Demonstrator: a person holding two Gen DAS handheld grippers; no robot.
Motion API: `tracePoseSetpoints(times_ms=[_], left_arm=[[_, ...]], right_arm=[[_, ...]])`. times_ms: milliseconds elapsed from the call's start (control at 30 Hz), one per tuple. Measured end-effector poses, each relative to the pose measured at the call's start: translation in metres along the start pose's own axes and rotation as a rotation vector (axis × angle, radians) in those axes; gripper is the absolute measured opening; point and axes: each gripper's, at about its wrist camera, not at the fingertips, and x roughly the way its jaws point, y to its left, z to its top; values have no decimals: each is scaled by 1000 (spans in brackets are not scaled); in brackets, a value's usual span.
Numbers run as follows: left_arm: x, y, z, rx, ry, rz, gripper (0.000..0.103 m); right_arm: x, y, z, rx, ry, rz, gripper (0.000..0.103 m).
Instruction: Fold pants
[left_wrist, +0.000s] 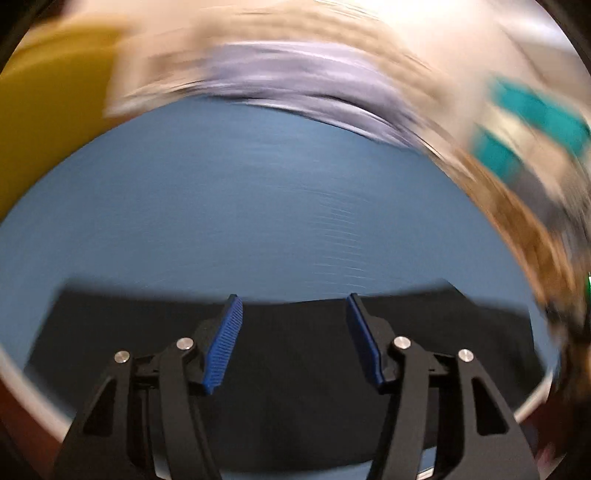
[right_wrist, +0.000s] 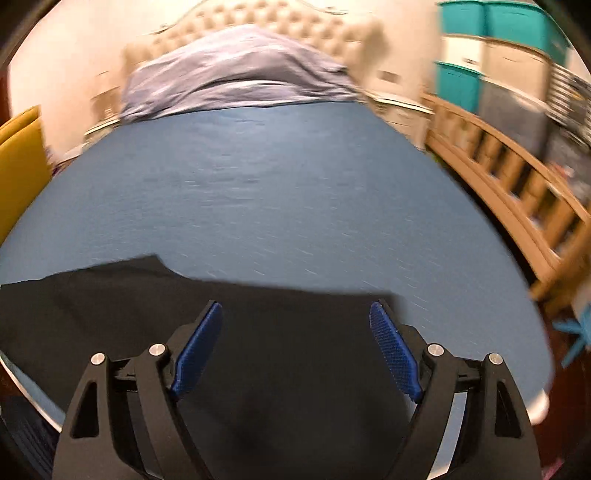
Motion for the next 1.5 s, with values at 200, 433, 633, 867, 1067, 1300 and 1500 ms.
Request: tracePoseSetpoints(times_ms=[200,433,633,867,1067,1300,1500], left_arm=[[134,-161,33,265,199,-216,55],[248,-225,46,428,420,-260,52],[274,-245,43,519,499,-241,8],[285,-223,63,381,404,-121,0],[217,-214,78,186,152,-207,51],[218,-254,13,395,243,-100,58],[263,-236,30,321,293,71,53]], right_arm=[[85,40,-12,-88,154,-72,77],[104,19,-36,-1,185,-33,80],[103,24,-44,2,161,-37,81],[104,19,-48,10,150,-34,83],[106,18,-50,6,146,-38,85],[107,18,-51,11,139,-35,85],[107,19,-53,12,131,-34,85]])
